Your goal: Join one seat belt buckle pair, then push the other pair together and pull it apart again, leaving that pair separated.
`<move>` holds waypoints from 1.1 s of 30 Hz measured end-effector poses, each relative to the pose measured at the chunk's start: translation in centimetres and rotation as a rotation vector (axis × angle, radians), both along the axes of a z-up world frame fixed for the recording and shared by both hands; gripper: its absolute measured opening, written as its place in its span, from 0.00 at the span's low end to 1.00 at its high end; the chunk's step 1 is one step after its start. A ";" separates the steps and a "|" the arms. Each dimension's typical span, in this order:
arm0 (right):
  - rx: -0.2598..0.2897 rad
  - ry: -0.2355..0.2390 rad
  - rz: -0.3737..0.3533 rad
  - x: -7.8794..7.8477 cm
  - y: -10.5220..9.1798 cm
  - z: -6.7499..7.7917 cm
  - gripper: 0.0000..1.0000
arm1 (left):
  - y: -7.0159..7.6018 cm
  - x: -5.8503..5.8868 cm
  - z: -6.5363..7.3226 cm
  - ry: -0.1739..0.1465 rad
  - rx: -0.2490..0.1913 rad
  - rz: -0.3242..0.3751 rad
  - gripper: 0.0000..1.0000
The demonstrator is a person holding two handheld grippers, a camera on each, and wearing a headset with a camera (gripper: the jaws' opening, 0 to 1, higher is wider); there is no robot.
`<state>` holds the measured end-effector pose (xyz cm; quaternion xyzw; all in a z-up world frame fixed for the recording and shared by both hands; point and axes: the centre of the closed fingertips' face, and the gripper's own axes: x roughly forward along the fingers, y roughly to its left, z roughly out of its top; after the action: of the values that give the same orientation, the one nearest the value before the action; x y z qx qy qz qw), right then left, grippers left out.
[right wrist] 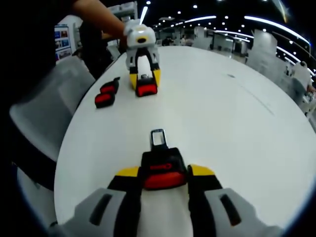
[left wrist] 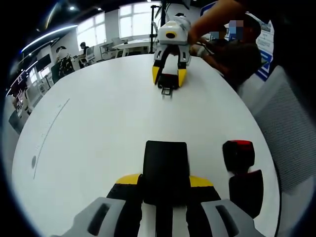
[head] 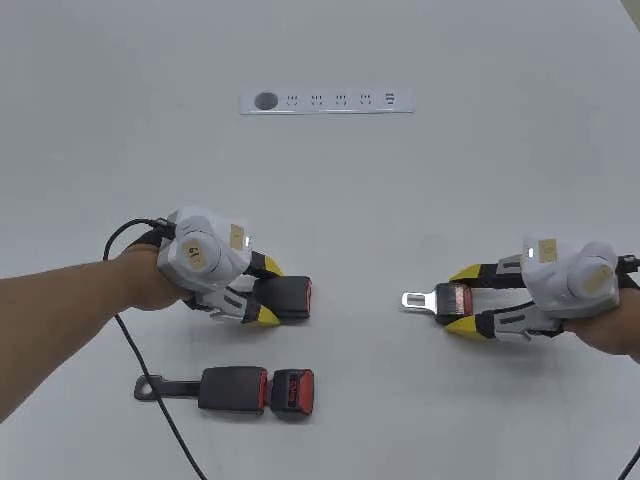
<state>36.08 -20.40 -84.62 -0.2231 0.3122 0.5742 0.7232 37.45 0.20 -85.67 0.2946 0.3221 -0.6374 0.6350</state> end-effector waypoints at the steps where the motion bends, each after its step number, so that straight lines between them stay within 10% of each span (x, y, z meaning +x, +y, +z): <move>1: -0.002 0.001 -0.003 0.0 -0.5 -0.2 0.37 | 0.0 0.0 0.0 0.000 0.001 -0.001 0.35; 22: -0.042 0.004 0.019 -0.7 -1.4 -0.2 0.42 | -0.3 -0.1 0.2 -0.003 0.030 -0.011 0.35; 26: 0.011 0.003 -0.085 -0.1 -0.8 0.9 0.51 | -0.6 -0.9 0.5 0.053 0.049 0.017 0.43; 33: 0.090 -0.035 -0.332 1.8 -1.1 2.7 0.78 | -0.8 0.2 2.7 0.029 -0.031 0.209 0.72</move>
<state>37.88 -21.55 -81.89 -0.1456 0.3061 0.4563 0.8227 37.64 -0.60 -82.95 0.2403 0.3501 -0.5769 0.6978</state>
